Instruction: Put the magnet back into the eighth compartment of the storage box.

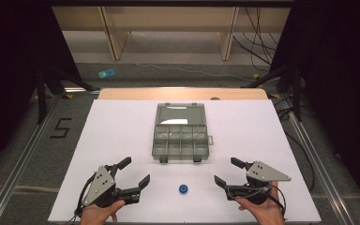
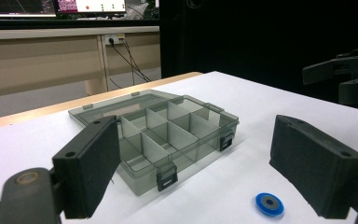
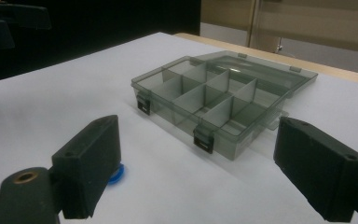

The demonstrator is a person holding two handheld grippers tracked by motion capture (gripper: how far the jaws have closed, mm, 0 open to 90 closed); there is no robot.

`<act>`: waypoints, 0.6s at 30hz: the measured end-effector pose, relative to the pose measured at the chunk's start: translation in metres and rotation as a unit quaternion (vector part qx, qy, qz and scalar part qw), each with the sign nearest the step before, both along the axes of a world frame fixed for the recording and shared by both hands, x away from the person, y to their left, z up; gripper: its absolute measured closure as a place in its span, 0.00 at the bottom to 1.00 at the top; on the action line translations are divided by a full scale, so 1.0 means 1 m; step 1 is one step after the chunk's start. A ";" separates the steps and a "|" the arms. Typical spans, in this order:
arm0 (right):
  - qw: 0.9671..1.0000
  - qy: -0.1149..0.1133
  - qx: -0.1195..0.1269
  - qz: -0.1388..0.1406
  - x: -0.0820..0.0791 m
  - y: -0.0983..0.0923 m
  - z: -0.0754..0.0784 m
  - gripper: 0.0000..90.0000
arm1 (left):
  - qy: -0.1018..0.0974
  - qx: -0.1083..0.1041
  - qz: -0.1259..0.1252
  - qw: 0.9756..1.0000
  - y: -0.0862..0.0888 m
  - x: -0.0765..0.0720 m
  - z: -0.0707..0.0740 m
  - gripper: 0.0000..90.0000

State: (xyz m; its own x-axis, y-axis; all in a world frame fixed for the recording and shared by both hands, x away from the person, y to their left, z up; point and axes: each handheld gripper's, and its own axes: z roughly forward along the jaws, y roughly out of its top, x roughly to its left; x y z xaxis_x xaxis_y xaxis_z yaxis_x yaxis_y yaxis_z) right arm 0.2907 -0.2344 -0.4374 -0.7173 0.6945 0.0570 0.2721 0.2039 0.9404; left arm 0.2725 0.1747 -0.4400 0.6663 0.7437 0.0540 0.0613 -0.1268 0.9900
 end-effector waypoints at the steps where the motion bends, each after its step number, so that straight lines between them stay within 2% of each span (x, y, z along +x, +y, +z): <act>1: 1.000 0.004 -0.005 0.000 -0.001 0.000 0.001 0.18 | 0.000 0.000 0.000 1.000 0.000 0.000 0.000 0.17; 14: 1.000 0.009 -0.018 0.008 0.000 0.003 0.001 0.18 | -0.001 0.001 -0.001 1.000 0.000 0.000 0.000 0.17; 17: 1.000 0.003 -0.022 0.010 0.001 0.005 0.000 0.18 | 0.008 -0.010 0.001 1.000 -0.002 -0.001 -0.001 0.17; 18: 0.999 0.005 -0.031 0.015 0.001 0.005 0.002 0.18 | 0.004 -0.005 0.000 1.000 -0.001 -0.001 -0.001 0.17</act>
State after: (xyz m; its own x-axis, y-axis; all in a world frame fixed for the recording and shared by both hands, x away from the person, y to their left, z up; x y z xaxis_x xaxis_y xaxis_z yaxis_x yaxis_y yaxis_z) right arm 0.2914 -0.2291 -0.4355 -0.7381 0.6744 0.0229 0.2749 0.2696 0.9229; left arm 0.2719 0.1739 -0.4406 0.6671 0.7439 0.0401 0.0702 -0.1163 0.9907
